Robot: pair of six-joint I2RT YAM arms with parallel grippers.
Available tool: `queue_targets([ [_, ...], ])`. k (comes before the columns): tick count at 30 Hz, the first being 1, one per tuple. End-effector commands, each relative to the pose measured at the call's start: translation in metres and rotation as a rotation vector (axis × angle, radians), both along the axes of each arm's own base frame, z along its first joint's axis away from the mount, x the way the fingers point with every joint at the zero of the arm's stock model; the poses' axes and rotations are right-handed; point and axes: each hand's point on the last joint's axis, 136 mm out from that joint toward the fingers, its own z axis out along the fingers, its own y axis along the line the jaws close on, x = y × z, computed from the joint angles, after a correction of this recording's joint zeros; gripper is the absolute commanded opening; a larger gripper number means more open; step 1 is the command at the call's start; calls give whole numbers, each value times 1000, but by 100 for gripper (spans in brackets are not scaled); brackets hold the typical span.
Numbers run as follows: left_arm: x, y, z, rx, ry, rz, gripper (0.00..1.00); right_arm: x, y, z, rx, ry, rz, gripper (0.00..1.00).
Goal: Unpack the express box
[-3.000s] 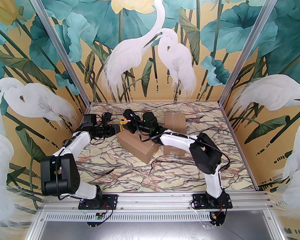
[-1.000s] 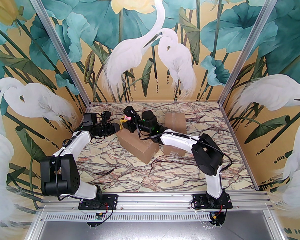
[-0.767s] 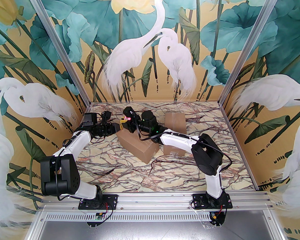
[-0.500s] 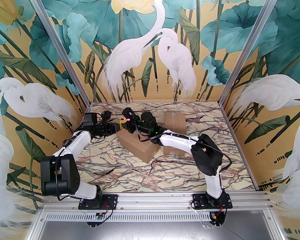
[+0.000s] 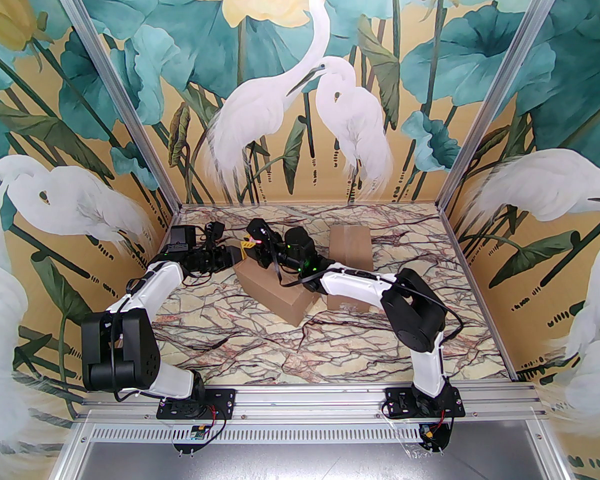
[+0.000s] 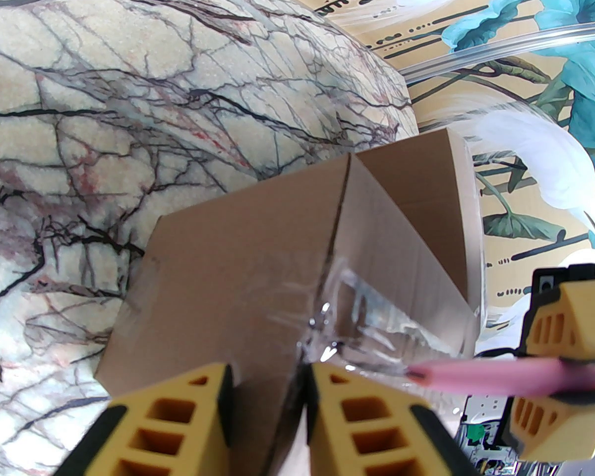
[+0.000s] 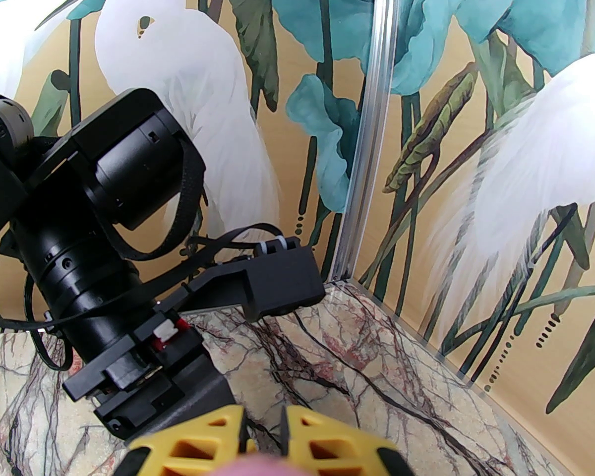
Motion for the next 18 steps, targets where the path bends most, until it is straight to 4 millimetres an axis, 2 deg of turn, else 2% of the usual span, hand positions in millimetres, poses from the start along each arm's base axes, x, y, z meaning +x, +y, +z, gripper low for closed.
queue_targets([
  [1, -22, 15, -54, 125, 194, 62, 30, 0, -8, 18, 47, -71, -37, 0],
  [6, -23, 15, -55, 127, 195, 61, 30, 4, -7, 10, 9, -65, -46, 0],
  [18, -25, 17, -58, 154, 198, 57, 29, 7, -19, -1, -45, -130, -112, 0],
])
